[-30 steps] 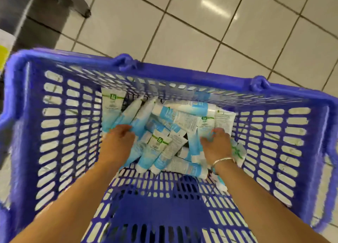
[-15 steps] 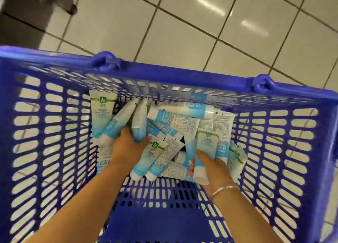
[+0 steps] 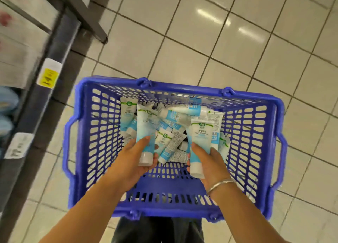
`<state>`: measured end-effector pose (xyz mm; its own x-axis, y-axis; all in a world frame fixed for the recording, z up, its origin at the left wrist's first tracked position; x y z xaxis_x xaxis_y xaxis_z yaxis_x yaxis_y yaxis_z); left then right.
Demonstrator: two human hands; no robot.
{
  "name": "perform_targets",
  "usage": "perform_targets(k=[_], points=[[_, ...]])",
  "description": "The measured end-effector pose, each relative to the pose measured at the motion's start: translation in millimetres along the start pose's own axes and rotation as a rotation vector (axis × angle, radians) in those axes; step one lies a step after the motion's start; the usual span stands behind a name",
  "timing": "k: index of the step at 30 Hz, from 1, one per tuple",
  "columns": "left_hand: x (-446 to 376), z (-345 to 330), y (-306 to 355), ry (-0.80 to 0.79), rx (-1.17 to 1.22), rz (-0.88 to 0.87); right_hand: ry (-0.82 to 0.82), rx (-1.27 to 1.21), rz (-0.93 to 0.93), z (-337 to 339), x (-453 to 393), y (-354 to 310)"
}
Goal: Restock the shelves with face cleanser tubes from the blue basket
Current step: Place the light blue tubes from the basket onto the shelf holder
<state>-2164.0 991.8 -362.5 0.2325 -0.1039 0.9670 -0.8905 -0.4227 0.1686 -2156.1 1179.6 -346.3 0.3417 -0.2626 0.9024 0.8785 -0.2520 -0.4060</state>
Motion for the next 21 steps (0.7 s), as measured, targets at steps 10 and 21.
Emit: perform_targets(k=[10, 21], points=[[186.5, 3.4, 82.0, -0.037, -0.132, -0.333, -0.171, -0.049, 0.144, -45.9, 161.2, -90.9], [429.7, 22.0, 137.5, -0.228, 0.000, -0.541, -0.374, -0.028, 0.317, -74.9, 403.8, -191.2]])
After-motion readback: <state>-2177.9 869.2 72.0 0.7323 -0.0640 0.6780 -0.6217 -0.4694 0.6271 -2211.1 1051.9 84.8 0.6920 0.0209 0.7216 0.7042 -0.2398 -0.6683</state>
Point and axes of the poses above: each hand's wrist, its own x-axis away from the middle knuckle, its own z-axis out of the back of the hand, y = z × x, the point moved 4 cm from there along -x, towards the middle knuckle, and after that the axes turned 1 degree about z, right-handed, at the moved point
